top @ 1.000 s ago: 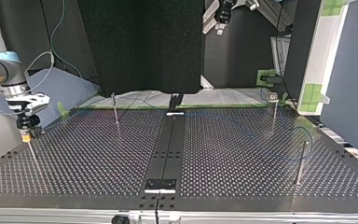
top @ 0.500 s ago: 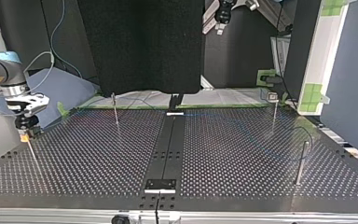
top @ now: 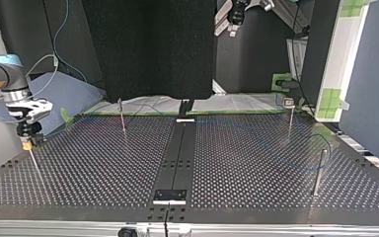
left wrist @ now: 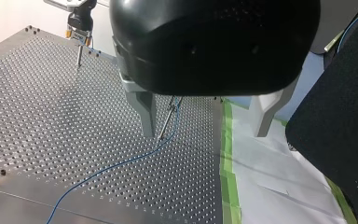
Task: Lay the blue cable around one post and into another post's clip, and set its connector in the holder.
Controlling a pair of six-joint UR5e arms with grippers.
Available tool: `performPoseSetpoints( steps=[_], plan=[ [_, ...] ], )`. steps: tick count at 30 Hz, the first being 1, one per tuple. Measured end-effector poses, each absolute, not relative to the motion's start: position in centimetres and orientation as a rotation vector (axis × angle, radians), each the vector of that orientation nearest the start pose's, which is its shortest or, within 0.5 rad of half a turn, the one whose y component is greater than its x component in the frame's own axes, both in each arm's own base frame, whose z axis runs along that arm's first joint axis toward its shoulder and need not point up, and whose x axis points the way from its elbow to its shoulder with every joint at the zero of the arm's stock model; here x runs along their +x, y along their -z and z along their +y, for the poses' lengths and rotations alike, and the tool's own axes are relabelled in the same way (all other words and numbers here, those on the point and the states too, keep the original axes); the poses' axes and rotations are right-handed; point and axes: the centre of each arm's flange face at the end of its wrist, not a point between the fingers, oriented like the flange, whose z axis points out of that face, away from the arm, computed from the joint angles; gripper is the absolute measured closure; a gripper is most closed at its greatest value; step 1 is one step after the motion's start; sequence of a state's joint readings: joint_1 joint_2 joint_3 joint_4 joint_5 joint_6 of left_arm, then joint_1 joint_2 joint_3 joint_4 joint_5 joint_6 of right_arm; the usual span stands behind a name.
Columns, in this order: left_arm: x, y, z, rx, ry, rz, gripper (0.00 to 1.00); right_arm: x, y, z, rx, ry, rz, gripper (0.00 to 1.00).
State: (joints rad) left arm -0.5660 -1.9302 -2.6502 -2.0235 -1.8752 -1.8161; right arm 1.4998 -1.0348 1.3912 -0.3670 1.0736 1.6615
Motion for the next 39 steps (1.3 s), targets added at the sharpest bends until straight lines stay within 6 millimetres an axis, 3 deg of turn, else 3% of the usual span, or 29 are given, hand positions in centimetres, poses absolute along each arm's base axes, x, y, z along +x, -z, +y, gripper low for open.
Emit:
performPoseSetpoints(
  steps=[2, 3, 4, 5, 24, 39],
  plan=[
    [16.4, -4.7, -22.7, 0.095, 0.27, 1.883, 0.0, 13.3, -29.2, -68.4, 1.484, -1.581, -1.049, 0.65],
    [16.4, -4.7, -22.7, 0.095, 0.27, 1.883, 0.0, 13.3, -29.2, -68.4, 1.484, -1.581, -1.049, 0.65],
    [16.4, -4.7, -22.7, 0.095, 0.27, 1.883, 0.0, 13.3, -29.2, -68.4, 1.484, -1.581, -1.049, 0.78],
    [16.4, -4.7, -22.7, 0.095, 0.27, 1.883, 0.0, 13.3, -29.2, -68.4, 1.483, -1.581, -1.049, 0.98],
    [16.3, -4.7, -22.7, 0.095, 0.272, 1.883, 0.0, 13.8, -29.1, -67.6, 1.524, -1.508, -1.062, 0.98],
    [16.3, -4.7, -22.7, 0.094, 0.272, 1.883, 0.0, 15.6, -27.4, -66.3, 1.585, -1.452, -1.069, 0.98]
  ],
)
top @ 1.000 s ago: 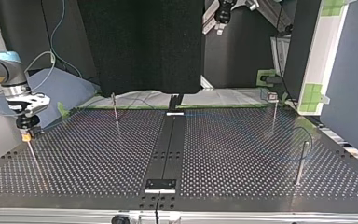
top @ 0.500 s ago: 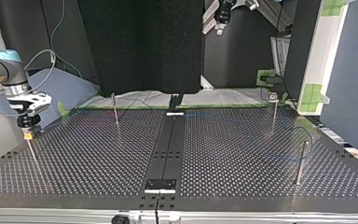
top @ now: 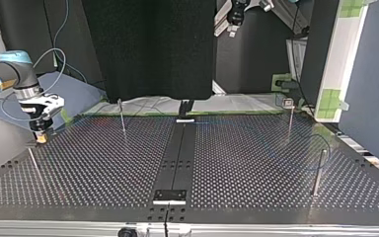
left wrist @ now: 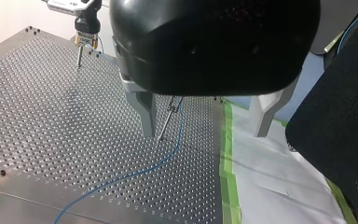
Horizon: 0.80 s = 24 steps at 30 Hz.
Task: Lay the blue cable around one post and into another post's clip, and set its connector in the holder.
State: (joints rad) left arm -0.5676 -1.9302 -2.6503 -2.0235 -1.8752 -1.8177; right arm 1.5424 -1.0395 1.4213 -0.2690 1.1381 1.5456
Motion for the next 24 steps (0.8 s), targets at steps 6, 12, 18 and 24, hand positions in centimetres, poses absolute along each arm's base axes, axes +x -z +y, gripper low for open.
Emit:
performPoseSetpoints(
  steps=[6, 12, 18, 24],
  plan=[
    [16.3, -4.7, -22.7, 0.095, 0.272, 1.883, 0.0, 16.3, -27.1, -65.9, 1.603, -1.447, -1.063, 0.98],
    [16.3, -4.7, -22.7, 0.095, 0.272, 1.883, 0.0, 17.3, -26.2, -65.1, 1.628, -1.421, -1.061, 0.98],
    [16.3, -4.7, -22.7, 0.095, 0.272, 1.883, 0.0, 17.8, -26.4, -64.0, 1.624, -1.388, -1.059, 0.98],
    [16.3, -4.7, -22.7, 0.095, 0.272, 1.883, 0.0, 17.6, -28.9, -63.0, 1.565, -1.433, -1.051, 0.98]
  ],
)
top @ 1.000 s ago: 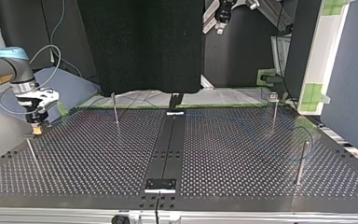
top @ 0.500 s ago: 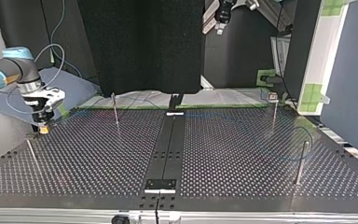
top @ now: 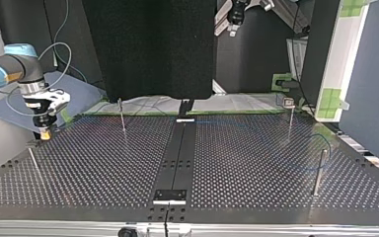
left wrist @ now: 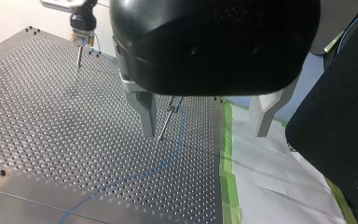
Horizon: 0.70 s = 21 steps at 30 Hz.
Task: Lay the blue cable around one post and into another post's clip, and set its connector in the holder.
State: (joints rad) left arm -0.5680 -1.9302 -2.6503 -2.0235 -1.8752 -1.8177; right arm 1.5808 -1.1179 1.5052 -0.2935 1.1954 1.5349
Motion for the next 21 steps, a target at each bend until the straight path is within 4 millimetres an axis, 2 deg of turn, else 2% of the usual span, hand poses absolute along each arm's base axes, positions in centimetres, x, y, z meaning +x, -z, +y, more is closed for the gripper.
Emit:
performPoseSetpoints(
  steps=[6, 21],
  plan=[
    [16.3, -4.7, -22.7, 0.095, 0.272, 1.883, 0.0, 17.1, -30.1, -63.0, 1.53, -1.473, -1.058, 0.98],
    [16.3, -4.7, -22.7, 0.097, 0.27, 1.888, 0.0, 14.0, -29.8, -63.9, 1.498, -1.469, -1.091, 0.98]
  ],
)
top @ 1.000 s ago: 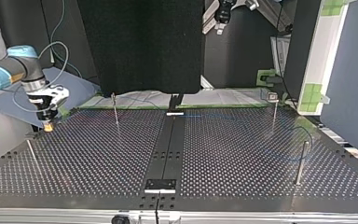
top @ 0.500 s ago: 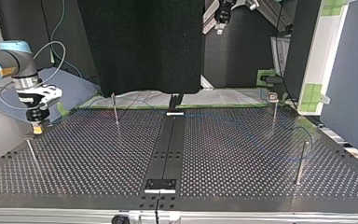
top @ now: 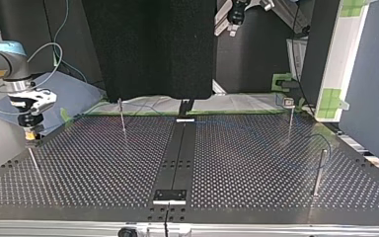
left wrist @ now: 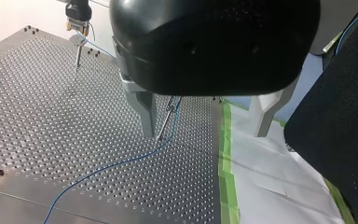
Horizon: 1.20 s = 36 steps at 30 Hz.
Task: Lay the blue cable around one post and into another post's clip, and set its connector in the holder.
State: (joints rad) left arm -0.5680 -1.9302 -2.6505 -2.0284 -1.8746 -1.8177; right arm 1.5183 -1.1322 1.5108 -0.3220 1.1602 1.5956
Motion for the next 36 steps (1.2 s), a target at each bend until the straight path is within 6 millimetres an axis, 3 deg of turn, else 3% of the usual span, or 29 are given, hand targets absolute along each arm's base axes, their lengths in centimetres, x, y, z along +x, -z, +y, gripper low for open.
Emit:
performPoseSetpoints(
  steps=[12, 21, 36],
  plan=[
    [16.1, -4.6, -22.6, 0.101, 0.265, 1.9, 0.0, 11.9, -29.9, -65.4, 1.505, -1.501, -1.065, 0.98],
    [16.2, -4.6, -22.5, 0.099, 0.262, 1.903, 0.0, 12.5, -28.8, -66.5, 1.59, -1.516, -1.018, 0.98],
    [16.5, -4.6, -22.5, 0.082, 0.244, 1.899, 0.0, 12.2, -29.6, -67.4, 1.578, -1.537, -0.981, 0.98]
  ],
)
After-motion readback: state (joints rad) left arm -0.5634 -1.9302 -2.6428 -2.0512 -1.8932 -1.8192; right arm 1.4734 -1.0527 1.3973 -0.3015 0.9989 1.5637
